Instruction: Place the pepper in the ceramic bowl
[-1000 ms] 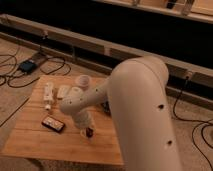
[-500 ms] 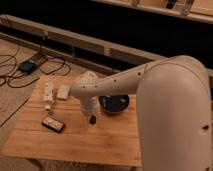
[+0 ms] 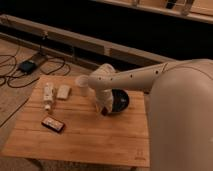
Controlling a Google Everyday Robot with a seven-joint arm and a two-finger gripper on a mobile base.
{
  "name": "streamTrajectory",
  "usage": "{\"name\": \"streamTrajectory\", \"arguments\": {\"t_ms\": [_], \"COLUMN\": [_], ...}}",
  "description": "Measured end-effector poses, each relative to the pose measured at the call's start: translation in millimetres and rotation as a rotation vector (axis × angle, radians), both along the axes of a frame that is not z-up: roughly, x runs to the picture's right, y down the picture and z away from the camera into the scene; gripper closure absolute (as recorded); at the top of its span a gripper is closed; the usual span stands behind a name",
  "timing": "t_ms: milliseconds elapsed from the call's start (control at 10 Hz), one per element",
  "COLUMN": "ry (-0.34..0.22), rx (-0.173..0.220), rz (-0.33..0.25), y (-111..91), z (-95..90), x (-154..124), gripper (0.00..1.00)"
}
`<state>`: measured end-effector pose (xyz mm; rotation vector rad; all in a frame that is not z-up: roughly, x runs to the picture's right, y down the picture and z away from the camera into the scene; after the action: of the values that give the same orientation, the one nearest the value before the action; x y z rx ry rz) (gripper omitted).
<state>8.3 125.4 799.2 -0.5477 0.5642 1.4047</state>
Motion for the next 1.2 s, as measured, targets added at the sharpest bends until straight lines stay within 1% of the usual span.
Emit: {"name": "streamTrajectory", "arguments": {"t_ms": [100, 200, 300, 400, 500, 600, 900, 1000, 1200], "ry": [0.036, 0.071, 0.104, 0.141, 0.16, 0.185, 0.211, 0.216, 0.22], "rx": [0.008, 0.018, 0.027, 0.039, 0.046, 0.057, 0.07, 0.069, 0.067], "rz": [0.015, 0.031, 0.044, 0.063, 0.073, 0.09, 0.116, 0.125, 0.131], "y": [-5, -10, -14, -19, -22, -27, -34, -34, -33], "z": [9.4, 20.1, 29.8, 41.6, 48.1, 57.5, 69.3, 72.1, 73.1], "x": [11, 19, 25, 29, 31, 31, 31, 31, 32], "gripper": [1.0, 0.96, 0.87, 0.75, 0.68, 0.55, 0.27, 0.21, 0.2]}}
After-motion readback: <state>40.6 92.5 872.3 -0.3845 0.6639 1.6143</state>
